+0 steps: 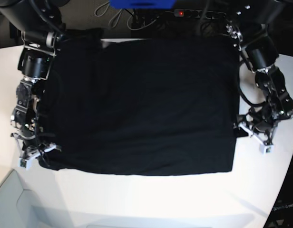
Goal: Layout the t-shirt on the table in an organized manner, then fold the t-shirt properly
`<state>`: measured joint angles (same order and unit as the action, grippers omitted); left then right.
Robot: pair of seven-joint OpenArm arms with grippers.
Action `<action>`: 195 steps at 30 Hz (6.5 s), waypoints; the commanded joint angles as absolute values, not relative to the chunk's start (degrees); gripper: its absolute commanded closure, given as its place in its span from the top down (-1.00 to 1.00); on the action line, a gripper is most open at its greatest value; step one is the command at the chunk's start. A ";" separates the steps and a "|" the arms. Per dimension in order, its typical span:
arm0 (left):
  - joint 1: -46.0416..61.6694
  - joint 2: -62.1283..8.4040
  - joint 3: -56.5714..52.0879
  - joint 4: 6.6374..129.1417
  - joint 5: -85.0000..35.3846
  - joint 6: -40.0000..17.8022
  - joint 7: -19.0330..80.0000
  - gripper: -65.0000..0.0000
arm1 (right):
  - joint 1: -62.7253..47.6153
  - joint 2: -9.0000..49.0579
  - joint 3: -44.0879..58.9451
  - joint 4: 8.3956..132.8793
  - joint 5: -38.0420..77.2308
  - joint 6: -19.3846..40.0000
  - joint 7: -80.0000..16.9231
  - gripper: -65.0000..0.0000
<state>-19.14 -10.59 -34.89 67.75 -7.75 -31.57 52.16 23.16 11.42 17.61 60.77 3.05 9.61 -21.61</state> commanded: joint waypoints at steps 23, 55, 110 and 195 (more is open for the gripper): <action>-19.21 1.80 -24.40 58.24 -8.31 -28.70 45.14 0.28 | -9.98 10.95 0.04 102.55 3.47 9.89 -19.38 -1.00; -18.77 -1.27 -24.66 58.15 -8.40 -27.65 45.05 0.28 | -1.89 11.91 0.75 99.91 -7.78 33.98 -33.19 0.15; -18.77 -2.24 -24.48 58.07 -8.48 -27.38 44.97 0.28 | 4.09 2.42 6.11 92.97 -5.14 40.00 -47.16 0.15; -16.31 -2.59 -24.66 58.42 -8.48 -27.56 45.49 0.28 | 13.93 4.62 9.89 81.36 -13.49 40.00 -43.47 -1.00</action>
<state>-16.80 -2.24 -24.64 58.67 -11.62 -28.97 41.10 11.35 3.95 9.76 79.77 -14.00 40.25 -45.45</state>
